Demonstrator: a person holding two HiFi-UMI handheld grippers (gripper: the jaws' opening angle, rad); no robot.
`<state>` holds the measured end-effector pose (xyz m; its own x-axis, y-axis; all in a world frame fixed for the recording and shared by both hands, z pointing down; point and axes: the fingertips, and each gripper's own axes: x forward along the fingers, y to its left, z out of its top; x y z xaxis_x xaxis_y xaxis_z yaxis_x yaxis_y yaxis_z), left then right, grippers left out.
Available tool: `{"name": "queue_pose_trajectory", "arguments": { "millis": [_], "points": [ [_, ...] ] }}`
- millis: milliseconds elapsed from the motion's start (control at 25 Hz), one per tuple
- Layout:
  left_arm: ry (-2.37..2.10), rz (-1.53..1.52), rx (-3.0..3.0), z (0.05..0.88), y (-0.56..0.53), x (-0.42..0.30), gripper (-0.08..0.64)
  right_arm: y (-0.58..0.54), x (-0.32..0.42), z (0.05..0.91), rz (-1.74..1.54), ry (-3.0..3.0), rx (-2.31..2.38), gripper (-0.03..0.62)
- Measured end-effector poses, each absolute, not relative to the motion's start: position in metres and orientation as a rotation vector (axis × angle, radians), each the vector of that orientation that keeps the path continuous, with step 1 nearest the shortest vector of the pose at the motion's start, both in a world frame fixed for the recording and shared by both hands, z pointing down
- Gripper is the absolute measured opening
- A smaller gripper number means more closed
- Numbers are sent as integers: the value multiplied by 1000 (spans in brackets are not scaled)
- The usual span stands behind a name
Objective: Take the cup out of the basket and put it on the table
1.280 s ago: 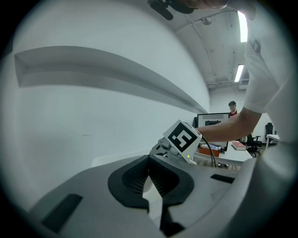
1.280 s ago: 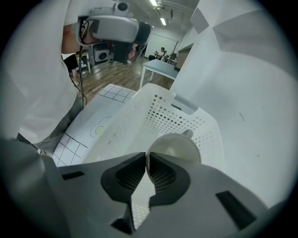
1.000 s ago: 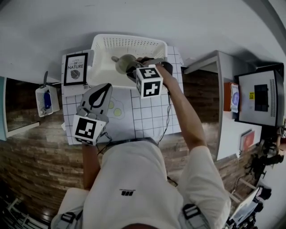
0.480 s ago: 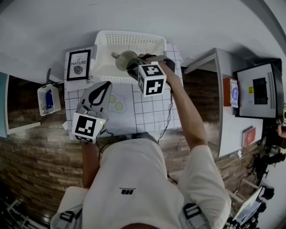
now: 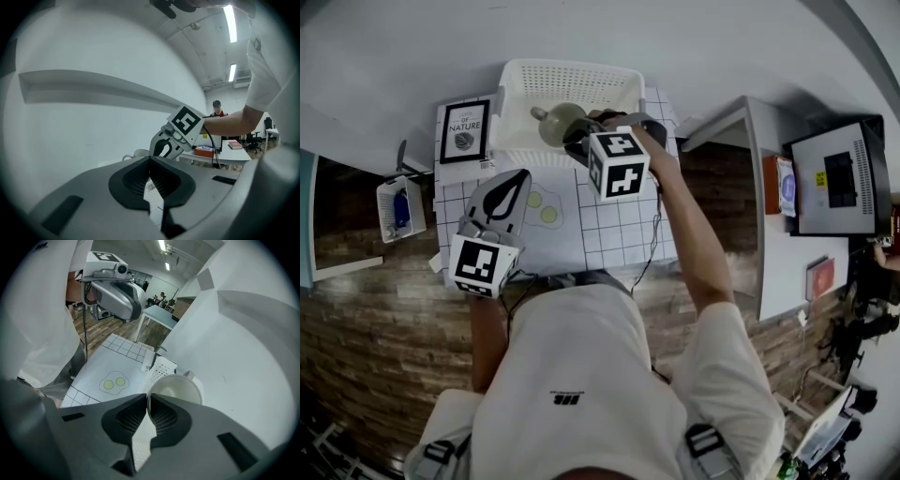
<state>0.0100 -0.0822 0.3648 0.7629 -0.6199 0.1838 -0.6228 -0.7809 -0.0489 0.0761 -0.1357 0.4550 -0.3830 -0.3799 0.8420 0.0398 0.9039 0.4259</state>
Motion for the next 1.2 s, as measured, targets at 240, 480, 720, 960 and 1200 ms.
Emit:
{"name": "queue_pose_trajectory", "arguments": {
  "millis": [240, 480, 720, 960, 1200],
  "points": [
    [-1047, 293, 2924, 370, -74, 1, 9, -126, 66, 453, -470, -1921, 262, 35],
    [-1081, 291, 2902, 374, -67, -16, 9, -112, 49, 450, -501, -1925, 245, 35],
    [-1109, 287, 2876, 381, -60, -31, 9, -98, 33, 451, -521, -1929, 208, 35],
    [-1133, 293, 2861, 394, -51, -44, 9, -80, 14, 461, -529, -1942, 167, 35],
    [-1161, 317, 2828, 411, -41, -56, 9, -62, -3, 476, -526, -1947, 117, 35]
  ]
}}
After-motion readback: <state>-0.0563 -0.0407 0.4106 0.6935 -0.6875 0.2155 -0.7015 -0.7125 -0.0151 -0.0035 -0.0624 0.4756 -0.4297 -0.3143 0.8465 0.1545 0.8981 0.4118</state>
